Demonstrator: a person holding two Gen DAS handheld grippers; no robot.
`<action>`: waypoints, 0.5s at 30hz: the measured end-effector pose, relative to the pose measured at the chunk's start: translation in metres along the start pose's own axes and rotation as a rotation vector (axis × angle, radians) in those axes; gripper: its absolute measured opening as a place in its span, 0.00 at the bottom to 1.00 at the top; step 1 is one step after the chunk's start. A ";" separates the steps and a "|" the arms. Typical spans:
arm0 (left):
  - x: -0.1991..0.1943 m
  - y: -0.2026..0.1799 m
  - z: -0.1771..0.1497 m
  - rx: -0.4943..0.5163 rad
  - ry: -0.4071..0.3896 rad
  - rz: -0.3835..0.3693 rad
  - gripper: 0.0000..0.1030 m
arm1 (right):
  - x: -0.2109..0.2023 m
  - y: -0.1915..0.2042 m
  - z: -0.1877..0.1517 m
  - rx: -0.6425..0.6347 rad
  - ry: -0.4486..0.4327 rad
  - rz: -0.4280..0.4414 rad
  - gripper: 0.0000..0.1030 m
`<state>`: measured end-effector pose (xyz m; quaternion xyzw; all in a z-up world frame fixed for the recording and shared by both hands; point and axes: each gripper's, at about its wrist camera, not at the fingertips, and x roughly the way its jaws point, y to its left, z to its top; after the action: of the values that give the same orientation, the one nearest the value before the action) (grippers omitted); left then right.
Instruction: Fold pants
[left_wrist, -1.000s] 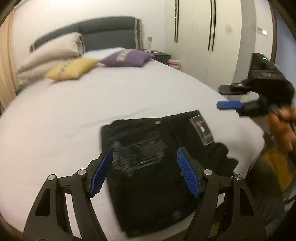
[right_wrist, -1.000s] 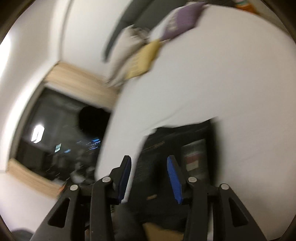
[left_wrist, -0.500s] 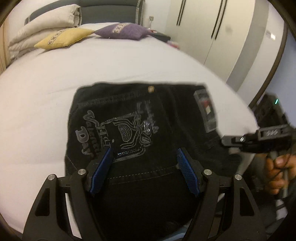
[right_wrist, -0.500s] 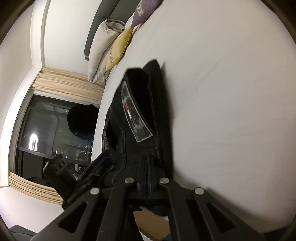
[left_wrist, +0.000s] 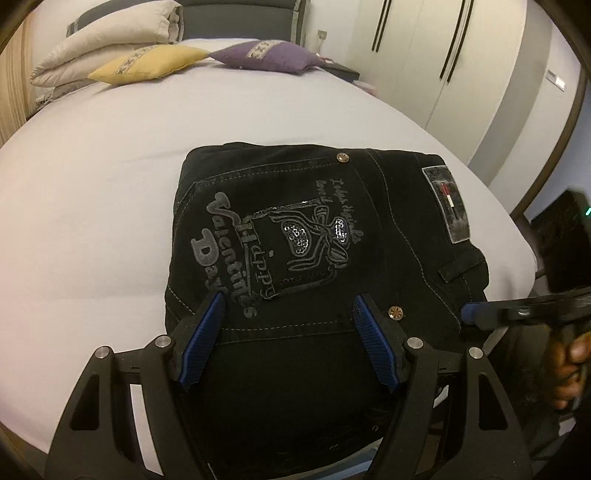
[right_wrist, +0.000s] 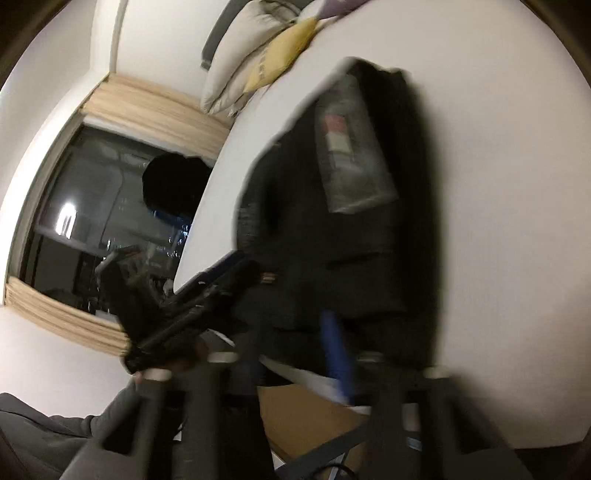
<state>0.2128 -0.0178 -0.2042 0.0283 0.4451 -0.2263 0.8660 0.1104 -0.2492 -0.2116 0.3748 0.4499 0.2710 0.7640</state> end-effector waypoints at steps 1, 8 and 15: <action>-0.004 0.002 0.001 -0.005 0.004 -0.010 0.69 | -0.008 -0.012 0.000 0.032 -0.017 0.002 0.08; -0.044 0.050 0.019 -0.088 -0.055 0.064 0.69 | -0.081 -0.016 0.022 0.015 -0.174 -0.007 0.45; -0.016 0.106 0.033 -0.226 0.047 -0.006 0.69 | -0.037 0.015 0.076 -0.030 -0.189 0.096 0.66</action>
<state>0.2740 0.0749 -0.1879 -0.0656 0.4878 -0.1767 0.8523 0.1600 -0.2930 -0.1576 0.4084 0.3531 0.2774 0.7948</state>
